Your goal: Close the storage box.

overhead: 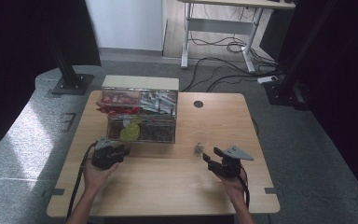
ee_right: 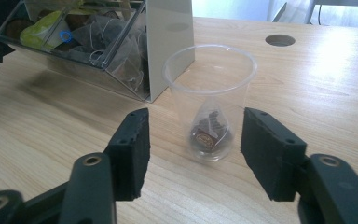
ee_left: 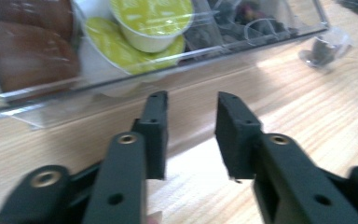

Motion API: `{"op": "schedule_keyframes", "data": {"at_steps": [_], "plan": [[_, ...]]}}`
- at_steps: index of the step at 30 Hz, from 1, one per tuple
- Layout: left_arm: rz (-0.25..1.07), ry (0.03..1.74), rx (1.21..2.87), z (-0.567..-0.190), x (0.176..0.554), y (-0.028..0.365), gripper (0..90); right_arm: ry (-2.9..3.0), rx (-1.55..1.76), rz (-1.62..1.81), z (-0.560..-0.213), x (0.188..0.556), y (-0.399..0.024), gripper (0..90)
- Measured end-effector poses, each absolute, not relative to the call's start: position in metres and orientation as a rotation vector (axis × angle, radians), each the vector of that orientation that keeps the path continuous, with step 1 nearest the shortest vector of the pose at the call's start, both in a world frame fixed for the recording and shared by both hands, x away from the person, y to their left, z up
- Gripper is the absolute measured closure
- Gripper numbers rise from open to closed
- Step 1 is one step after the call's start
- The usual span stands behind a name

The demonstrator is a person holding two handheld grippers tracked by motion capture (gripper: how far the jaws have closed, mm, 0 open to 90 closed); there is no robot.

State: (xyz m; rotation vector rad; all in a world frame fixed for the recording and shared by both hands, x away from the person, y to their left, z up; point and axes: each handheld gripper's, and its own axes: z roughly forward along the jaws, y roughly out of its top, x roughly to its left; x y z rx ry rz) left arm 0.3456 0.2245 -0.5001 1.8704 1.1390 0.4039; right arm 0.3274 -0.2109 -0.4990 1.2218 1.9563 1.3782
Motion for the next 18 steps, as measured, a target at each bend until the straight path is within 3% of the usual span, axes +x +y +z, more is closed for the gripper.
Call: {"op": "schedule_keyframes", "data": {"at_steps": [7, 18], "plan": [[0.422, 1.100, 1.891, -0.506, 0.328, 0.217, 47.8, 1.954, 1.197, 1.378, -0.500, 0.317, -0.218, 34.6], [0.436, 1.116, 1.960, -0.520, 0.306, 0.215, 43.2, 1.991, 1.232, 1.315, -0.514, 0.299, -0.241, 29.8]]}}
